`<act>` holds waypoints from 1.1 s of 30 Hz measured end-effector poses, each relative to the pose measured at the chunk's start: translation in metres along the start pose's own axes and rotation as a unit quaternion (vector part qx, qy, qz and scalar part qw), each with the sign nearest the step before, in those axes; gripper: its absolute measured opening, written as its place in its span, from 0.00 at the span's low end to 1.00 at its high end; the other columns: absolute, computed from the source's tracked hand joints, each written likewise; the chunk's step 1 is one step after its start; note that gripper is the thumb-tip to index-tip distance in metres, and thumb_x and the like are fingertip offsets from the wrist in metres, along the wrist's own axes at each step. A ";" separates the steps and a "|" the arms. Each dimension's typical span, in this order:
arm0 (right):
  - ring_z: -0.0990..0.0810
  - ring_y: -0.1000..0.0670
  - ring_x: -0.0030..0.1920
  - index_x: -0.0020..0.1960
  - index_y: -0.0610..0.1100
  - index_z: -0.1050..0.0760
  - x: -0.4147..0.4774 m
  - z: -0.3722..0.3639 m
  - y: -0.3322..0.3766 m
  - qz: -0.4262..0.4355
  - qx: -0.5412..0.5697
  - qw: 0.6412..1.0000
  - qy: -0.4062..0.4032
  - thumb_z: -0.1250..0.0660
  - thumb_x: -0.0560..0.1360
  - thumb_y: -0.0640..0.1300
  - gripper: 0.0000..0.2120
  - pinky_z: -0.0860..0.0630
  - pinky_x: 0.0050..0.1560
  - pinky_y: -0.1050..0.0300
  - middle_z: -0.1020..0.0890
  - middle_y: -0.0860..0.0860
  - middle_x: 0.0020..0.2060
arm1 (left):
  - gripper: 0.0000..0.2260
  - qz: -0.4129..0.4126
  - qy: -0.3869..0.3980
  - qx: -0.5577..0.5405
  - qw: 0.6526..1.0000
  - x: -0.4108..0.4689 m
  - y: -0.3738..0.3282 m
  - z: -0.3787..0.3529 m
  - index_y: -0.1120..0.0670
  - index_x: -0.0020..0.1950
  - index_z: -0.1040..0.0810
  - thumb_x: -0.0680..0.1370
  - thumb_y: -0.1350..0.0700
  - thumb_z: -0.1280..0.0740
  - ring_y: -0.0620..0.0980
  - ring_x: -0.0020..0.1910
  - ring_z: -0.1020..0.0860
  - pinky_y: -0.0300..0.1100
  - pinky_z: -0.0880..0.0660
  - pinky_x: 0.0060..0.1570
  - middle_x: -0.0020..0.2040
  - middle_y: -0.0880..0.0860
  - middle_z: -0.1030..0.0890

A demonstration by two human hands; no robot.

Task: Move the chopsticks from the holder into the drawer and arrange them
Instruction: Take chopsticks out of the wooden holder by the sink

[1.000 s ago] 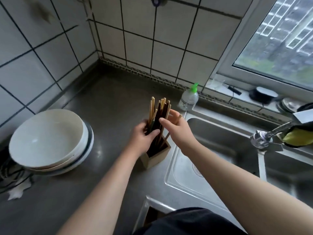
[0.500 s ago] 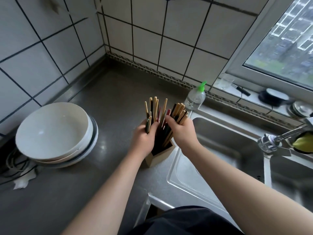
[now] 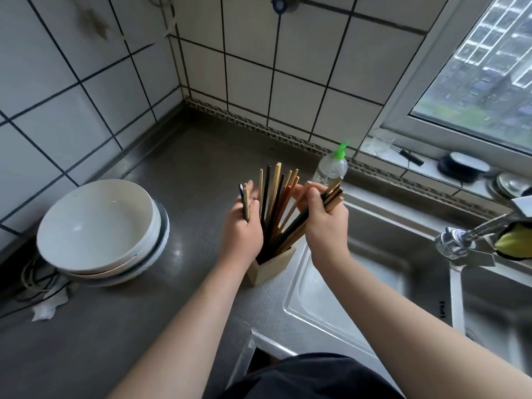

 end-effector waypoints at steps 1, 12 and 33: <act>0.17 0.53 0.44 0.52 0.42 0.22 0.000 0.004 0.005 0.010 0.000 1.000 -0.010 0.40 0.81 0.40 0.09 0.20 0.52 0.57 0.16 0.49 0.42 | 0.15 -0.010 -0.007 -0.007 1.000 -0.001 -0.007 0.002 0.57 0.70 0.27 0.84 0.59 0.42 0.32 0.62 0.29 0.16 0.37 0.52 0.64 0.41 0.27; 0.15 0.45 0.50 0.49 0.40 0.22 0.003 0.033 0.064 0.055 0.110 0.992 -0.040 0.41 0.81 0.39 0.09 0.19 0.54 0.52 0.15 0.44 0.45 | 0.15 -0.080 0.000 -0.041 0.996 -0.009 -0.081 0.018 0.55 0.70 0.27 0.84 0.57 0.42 0.39 0.65 0.25 0.36 0.28 0.64 0.66 0.48 0.22; 0.16 0.40 0.52 0.51 0.38 0.23 -0.054 0.183 0.152 0.234 0.201 0.935 -0.173 0.41 0.81 0.38 0.08 0.22 0.59 0.42 0.15 0.41 0.47 | 0.14 -0.221 0.243 -0.173 0.929 -0.070 -0.193 -0.086 0.50 0.67 0.28 0.84 0.61 0.43 0.46 0.67 0.25 0.50 0.32 0.70 0.67 0.52 0.23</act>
Point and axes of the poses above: each hand's wrist, its own x-axis towards the middle knuckle, its own z-axis out of the back of the hand, y = z × x, the point moved 7 cm from there along x, towards the middle knuckle
